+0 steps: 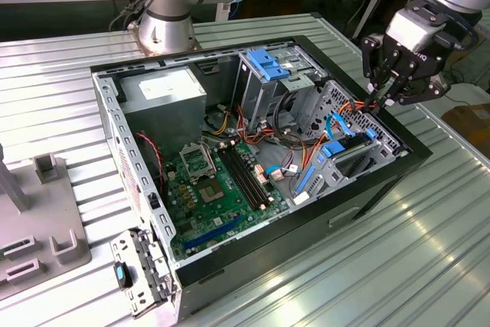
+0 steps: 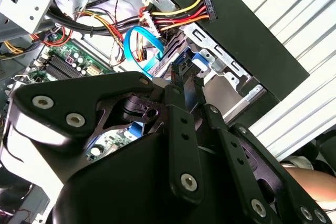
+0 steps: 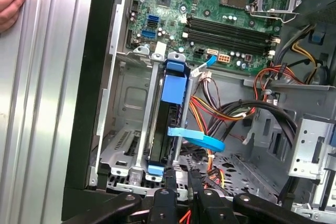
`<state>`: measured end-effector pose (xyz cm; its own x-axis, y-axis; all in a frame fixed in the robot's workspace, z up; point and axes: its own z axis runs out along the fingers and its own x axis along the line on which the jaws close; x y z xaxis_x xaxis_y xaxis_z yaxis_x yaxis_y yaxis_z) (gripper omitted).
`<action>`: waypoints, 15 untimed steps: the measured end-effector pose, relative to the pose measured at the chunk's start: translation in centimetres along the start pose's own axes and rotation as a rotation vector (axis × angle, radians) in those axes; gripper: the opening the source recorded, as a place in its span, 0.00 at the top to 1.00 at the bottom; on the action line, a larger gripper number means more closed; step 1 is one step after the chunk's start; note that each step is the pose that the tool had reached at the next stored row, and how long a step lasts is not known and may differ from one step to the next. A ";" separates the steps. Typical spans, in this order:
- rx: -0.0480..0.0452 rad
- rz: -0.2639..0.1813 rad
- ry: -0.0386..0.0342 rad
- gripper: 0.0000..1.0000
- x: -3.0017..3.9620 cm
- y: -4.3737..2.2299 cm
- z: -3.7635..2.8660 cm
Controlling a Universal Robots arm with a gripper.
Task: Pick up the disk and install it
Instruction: 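Insert the first disk wire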
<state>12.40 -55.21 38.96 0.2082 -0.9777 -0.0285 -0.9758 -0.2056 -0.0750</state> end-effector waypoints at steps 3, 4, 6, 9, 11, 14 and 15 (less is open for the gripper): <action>-0.0002 -0.009 -0.0007 0.76 0.00 -0.04 -0.01; -0.0002 -0.011 -0.0011 0.76 0.01 -0.04 -0.01; -0.0005 -0.021 -0.0021 0.76 0.02 -0.10 0.00; -0.0013 -0.050 -0.0045 0.76 -0.03 -0.30 0.02; -0.0022 -0.081 -0.0070 0.76 -0.07 -0.32 0.02; -0.0031 -0.115 -0.0096 0.76 -0.09 -0.34 0.03; -0.0035 -0.128 -0.0104 0.76 -0.17 -0.35 0.03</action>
<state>12.72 -54.97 38.96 0.3319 -0.9429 -0.0293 -0.9413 -0.3290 -0.0752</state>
